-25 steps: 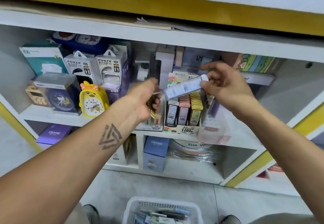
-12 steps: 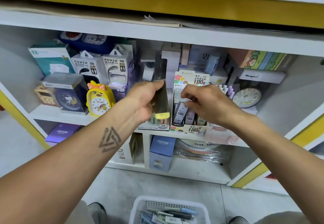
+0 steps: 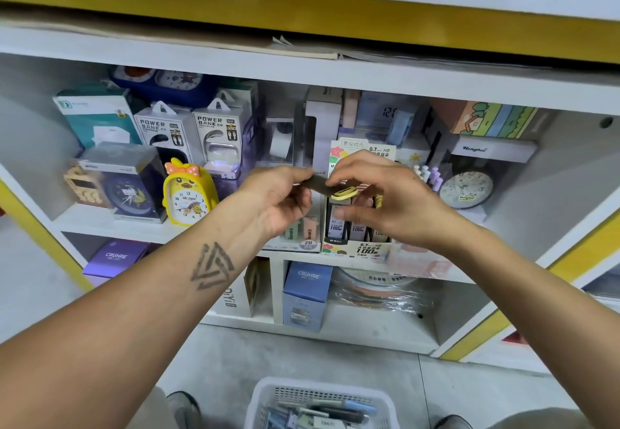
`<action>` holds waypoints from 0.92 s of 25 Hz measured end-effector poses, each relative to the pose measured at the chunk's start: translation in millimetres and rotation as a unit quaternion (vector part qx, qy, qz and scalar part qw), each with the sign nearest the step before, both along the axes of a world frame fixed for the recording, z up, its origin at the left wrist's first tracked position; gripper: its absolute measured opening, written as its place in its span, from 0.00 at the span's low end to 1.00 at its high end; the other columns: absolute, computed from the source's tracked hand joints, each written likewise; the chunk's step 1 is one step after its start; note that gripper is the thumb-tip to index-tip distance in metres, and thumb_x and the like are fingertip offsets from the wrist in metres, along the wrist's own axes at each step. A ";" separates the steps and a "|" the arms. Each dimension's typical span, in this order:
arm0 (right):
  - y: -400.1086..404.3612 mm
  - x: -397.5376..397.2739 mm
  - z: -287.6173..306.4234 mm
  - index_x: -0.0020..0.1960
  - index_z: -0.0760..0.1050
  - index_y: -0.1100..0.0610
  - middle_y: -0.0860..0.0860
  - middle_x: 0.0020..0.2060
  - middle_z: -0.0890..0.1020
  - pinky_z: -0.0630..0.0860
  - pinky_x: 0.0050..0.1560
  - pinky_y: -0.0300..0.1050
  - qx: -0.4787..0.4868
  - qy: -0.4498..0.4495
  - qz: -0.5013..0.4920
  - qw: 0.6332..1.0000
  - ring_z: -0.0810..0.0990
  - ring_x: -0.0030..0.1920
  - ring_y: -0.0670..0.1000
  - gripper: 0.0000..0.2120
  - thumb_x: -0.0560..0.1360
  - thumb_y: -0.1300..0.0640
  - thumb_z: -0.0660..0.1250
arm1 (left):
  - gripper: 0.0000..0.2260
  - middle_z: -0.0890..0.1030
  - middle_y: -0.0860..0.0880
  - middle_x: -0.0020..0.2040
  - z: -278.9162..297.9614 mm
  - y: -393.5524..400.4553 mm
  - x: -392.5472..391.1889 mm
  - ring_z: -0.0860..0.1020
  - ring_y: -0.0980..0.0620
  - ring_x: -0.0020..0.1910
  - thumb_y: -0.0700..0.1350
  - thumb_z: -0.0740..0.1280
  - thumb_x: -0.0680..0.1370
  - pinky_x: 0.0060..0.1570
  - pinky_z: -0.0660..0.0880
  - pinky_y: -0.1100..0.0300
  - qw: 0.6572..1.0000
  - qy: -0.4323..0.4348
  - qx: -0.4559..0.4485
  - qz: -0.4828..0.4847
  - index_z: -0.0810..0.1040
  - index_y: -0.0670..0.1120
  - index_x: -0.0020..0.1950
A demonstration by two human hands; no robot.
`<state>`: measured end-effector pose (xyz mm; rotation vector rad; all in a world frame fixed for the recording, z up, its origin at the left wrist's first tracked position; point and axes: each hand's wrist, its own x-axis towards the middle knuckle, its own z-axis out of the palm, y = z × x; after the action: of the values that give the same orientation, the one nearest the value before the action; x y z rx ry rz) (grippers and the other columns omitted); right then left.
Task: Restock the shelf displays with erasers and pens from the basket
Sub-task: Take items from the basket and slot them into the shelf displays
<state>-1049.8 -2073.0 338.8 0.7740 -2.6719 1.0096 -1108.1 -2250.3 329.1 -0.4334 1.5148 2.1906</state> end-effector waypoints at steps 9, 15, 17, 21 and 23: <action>44.9 1.3 16.9 0.48 0.76 0.45 0.54 0.38 0.84 0.83 0.41 0.55 -0.112 -0.005 -0.212 0.971 0.84 0.37 0.55 0.10 0.75 0.59 0.74 | 0.07 0.82 0.51 0.48 -12.1 18.4 18.0 0.79 0.50 0.47 0.40 0.65 0.78 0.47 0.77 0.58 0.800 0.366 -0.461 -0.121 0.83 0.47 0.51; 63.9 7.9 -0.8 0.53 0.70 0.43 0.44 0.38 0.81 0.70 0.34 0.40 0.130 0.037 -0.220 0.966 0.79 0.37 0.44 0.10 0.77 0.51 0.71 | 0.28 0.55 0.53 0.80 -32.3 26.0 21.7 0.56 0.53 0.77 0.42 0.62 0.77 0.74 0.56 0.59 0.573 0.523 -0.545 -0.319 0.62 0.51 0.78; 64.3 8.1 -9.2 0.52 0.71 0.46 0.46 0.38 0.80 0.71 0.36 0.43 0.160 0.046 -0.174 0.971 0.78 0.37 0.47 0.10 0.77 0.54 0.71 | 0.30 0.50 0.55 0.81 -36.5 27.5 20.8 0.52 0.54 0.78 0.41 0.61 0.78 0.71 0.51 0.65 0.557 0.524 -0.556 -0.327 0.57 0.51 0.79; 64.3 10.8 -26.4 0.53 0.83 0.54 0.50 0.45 0.81 0.76 0.39 0.51 0.222 0.107 -0.119 0.962 0.80 0.44 0.55 0.06 0.78 0.60 0.68 | 0.30 0.50 0.54 0.81 -37.4 27.6 18.5 0.50 0.55 0.78 0.40 0.60 0.78 0.71 0.49 0.66 0.539 0.531 -0.569 -0.322 0.56 0.49 0.79; 65.1 13.6 -31.4 0.59 0.83 0.51 0.50 0.48 0.78 0.75 0.37 0.51 0.245 0.115 -0.140 0.952 0.79 0.46 0.56 0.13 0.79 0.62 0.65 | 0.29 0.51 0.55 0.81 -37.7 27.7 19.3 0.51 0.55 0.78 0.40 0.60 0.78 0.73 0.51 0.62 0.538 0.521 -0.575 -0.330 0.57 0.49 0.79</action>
<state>-1036.2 -2007.8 307.4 0.5197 -2.7380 0.1719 -1088.8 -2222.6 291.4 1.1991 2.8709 0.3765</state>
